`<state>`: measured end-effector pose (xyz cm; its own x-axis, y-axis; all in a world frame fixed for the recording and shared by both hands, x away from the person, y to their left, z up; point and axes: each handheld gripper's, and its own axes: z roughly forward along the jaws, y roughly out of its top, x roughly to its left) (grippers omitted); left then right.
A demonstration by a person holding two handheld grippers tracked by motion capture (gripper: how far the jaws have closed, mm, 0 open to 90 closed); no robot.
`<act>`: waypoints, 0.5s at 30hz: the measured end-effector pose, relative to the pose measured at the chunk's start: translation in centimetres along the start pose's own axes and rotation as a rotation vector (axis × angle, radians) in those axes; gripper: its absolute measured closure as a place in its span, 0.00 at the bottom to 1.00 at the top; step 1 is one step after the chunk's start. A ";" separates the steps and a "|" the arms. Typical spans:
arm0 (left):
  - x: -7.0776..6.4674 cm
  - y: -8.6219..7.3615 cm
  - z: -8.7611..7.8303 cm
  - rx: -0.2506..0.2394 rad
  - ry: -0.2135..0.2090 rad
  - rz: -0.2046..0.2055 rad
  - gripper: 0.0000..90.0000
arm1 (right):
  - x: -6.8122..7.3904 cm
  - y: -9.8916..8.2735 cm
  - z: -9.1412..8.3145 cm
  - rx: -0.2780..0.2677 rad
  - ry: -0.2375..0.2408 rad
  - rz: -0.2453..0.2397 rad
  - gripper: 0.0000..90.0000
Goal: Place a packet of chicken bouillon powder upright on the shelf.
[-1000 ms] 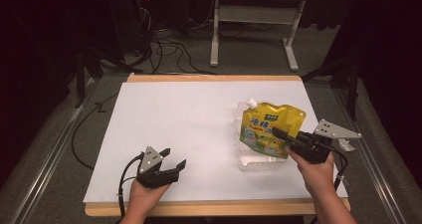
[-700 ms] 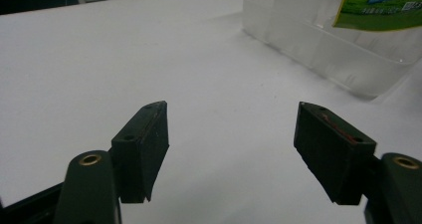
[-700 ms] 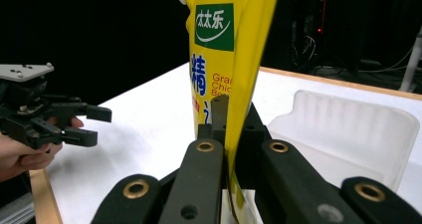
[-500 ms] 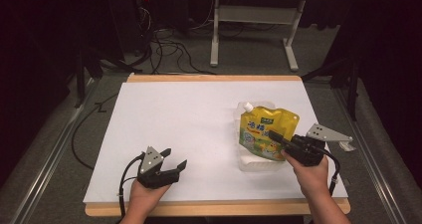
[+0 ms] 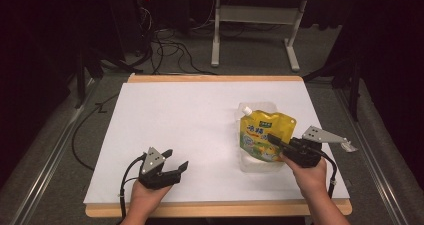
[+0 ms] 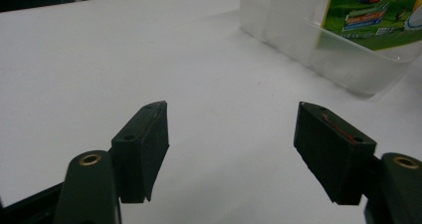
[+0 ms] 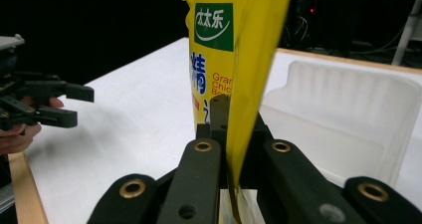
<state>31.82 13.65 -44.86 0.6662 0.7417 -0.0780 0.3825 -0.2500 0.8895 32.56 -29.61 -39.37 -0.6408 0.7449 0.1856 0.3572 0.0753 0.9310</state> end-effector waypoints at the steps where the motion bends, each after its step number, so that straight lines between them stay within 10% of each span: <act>1: 0.0 0.0 0.0 -0.004 0.000 -0.004 0.34 | -0.1 -0.2 0.0 0.006 -0.002 0.003 0.99; 15: -0.1 0.0 0.1 -0.001 -0.005 -0.005 0.34 | -1.0 -1.7 -0.6 0.025 -0.004 0.035 0.96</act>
<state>31.84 13.49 -44.90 0.6674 0.7399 -0.0850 0.3856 -0.2457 0.8893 32.18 -30.91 -40.92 -0.6249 0.7501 0.2166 0.3965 0.0659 0.9157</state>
